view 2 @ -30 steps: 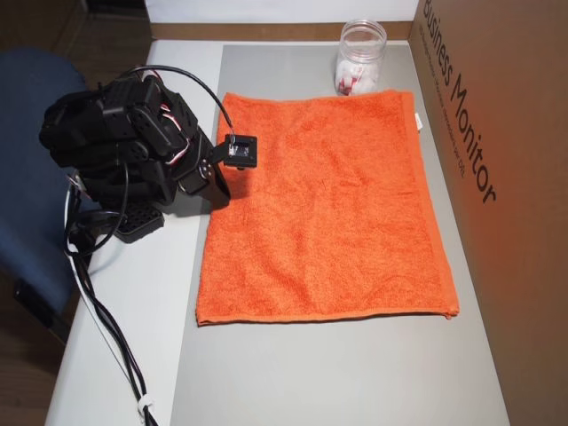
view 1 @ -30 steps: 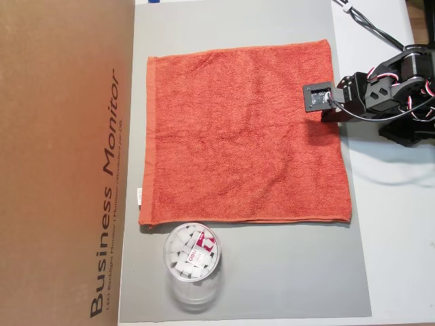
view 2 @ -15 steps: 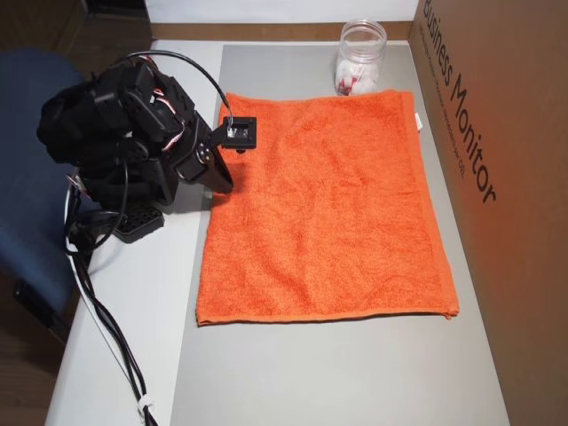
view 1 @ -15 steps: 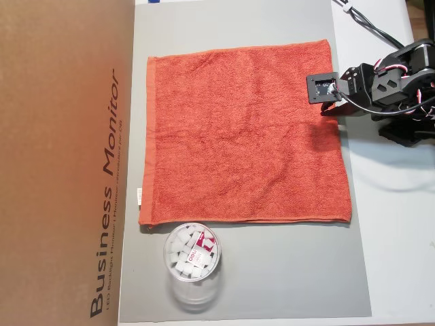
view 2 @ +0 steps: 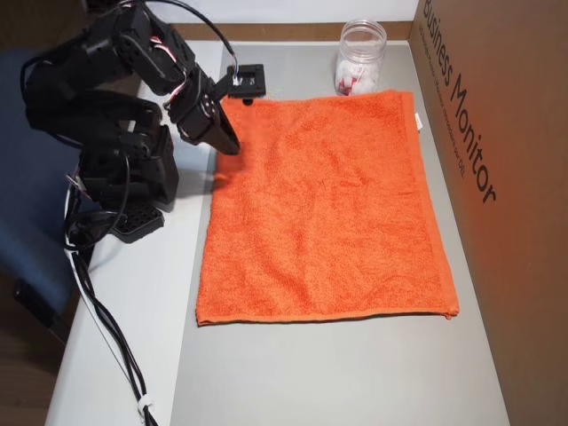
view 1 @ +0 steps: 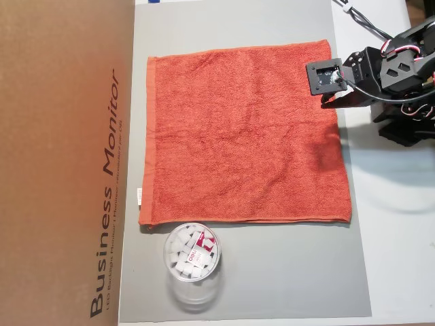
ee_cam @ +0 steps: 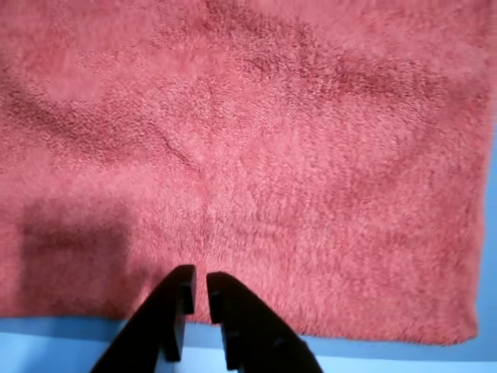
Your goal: Fold the blanket.
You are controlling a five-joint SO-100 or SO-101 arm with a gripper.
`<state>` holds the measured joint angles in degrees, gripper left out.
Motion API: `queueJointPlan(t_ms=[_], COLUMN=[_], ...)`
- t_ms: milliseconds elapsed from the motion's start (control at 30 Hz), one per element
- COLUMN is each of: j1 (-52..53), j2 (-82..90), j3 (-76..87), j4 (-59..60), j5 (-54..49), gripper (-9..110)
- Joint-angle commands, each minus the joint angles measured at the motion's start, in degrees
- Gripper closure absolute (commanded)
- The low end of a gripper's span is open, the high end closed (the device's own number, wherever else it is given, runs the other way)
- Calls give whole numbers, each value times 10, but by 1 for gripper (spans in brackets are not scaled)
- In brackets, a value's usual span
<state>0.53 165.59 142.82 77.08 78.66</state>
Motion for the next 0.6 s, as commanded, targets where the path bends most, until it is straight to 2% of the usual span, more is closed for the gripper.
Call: queueJointPlan(t_ms=[0, 133, 433, 567], j1=[-12, -21, -22, -22], j2=[-26, -57, -129, -149], j3=[-58, -116, -285, -337], j4=[3, 31, 213, 215], j5=[-3, -3, -3, -3], gripper=[102, 102, 102, 102])
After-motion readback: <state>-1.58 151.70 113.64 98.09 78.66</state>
